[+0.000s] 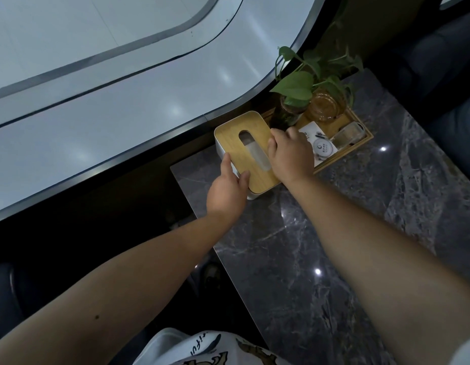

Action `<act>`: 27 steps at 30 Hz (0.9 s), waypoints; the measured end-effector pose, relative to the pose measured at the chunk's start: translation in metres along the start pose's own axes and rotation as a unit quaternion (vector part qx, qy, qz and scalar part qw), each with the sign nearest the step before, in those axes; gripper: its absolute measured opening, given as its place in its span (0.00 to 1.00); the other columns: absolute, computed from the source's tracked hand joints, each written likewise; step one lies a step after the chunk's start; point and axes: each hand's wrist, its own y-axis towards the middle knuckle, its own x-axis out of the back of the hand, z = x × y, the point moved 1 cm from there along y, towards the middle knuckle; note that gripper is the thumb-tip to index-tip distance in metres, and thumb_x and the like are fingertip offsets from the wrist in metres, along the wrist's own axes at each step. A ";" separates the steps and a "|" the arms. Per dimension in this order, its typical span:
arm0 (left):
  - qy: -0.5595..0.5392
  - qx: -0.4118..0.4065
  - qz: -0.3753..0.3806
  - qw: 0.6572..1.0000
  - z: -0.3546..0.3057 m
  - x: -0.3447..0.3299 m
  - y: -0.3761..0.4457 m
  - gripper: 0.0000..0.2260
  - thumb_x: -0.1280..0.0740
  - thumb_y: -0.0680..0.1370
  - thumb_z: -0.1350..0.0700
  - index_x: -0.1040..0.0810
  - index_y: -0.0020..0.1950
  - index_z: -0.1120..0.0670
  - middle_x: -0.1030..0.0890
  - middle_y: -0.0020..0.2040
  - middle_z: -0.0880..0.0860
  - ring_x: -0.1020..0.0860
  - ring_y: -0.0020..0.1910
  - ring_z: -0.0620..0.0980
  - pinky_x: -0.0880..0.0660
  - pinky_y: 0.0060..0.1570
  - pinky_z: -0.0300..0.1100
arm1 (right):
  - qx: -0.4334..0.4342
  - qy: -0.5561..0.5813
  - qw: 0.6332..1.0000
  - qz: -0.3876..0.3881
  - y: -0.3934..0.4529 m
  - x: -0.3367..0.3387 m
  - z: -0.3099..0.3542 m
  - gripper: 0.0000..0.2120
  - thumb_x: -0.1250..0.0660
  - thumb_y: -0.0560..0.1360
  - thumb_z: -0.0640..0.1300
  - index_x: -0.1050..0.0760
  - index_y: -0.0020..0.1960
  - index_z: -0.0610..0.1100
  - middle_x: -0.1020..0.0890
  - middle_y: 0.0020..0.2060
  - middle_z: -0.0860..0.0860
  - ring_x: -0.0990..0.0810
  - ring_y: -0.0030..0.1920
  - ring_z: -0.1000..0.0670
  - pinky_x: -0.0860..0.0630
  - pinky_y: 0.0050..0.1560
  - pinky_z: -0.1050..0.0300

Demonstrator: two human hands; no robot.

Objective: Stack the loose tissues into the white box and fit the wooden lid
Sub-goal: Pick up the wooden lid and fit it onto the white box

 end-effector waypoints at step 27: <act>0.411 -0.246 0.053 0.877 0.014 -0.013 0.003 0.36 0.60 0.79 0.33 0.57 0.79 0.56 0.58 0.80 0.57 0.63 0.78 0.56 0.57 0.75 0.60 | -0.045 0.091 0.985 0.141 -0.019 -0.004 -0.018 0.21 0.52 0.82 0.55 0.37 0.67 0.43 0.22 0.58 0.40 0.23 0.55 0.37 0.33 0.45 0.49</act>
